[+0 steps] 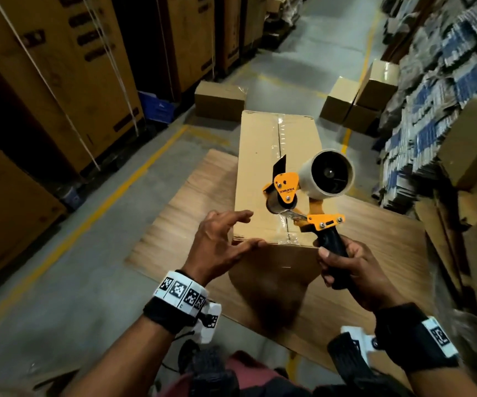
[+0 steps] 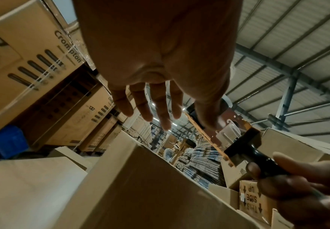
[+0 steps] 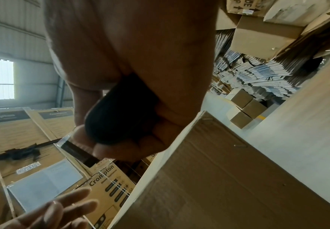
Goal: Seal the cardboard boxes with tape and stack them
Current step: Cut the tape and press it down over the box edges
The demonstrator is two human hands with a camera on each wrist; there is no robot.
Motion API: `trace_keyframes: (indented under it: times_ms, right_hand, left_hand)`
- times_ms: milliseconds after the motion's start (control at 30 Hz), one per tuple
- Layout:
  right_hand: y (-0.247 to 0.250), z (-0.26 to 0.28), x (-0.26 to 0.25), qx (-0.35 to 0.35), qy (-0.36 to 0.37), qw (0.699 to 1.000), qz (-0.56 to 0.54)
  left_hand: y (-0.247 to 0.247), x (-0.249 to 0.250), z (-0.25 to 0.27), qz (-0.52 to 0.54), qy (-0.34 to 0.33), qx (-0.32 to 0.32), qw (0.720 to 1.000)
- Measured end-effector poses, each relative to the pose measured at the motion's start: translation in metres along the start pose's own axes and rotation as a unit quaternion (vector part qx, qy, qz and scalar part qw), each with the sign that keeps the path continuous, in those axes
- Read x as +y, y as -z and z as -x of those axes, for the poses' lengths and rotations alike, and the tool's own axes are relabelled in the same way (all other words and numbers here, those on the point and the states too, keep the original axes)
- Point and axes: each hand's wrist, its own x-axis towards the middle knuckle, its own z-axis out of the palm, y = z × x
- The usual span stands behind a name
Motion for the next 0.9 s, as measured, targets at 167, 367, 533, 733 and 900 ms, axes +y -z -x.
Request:
trace_keyframes:
  times_ms: [167,367,533,733,900]
  right_hand:
    - [-0.011,-0.003,-0.008,0.007,0.019,0.999,0.025]
    - [-0.022,-0.007,-0.007,-0.022,0.02,0.999,0.022]
    - [-0.027,-0.008,-0.009,-0.02,0.023,0.999,0.013]
    - [-0.028,-0.007,-0.005,-0.008,0.028,1.0,0.003]
    - [-0.026,-0.006,-0.004,-0.004,0.024,1.0,0.001]
  left_hand:
    - [0.013,0.0,-0.004,0.214,0.139,0.073,0.964]
    - [0.011,0.011,-0.035,0.275,0.183,0.094,0.939]
    - [0.009,0.007,-0.024,0.327,0.143,0.097,0.929]
    - [0.005,0.002,-0.011,0.355,0.108,0.045,0.928]
    - [0.005,0.008,-0.016,0.349,0.112,0.048,0.929]
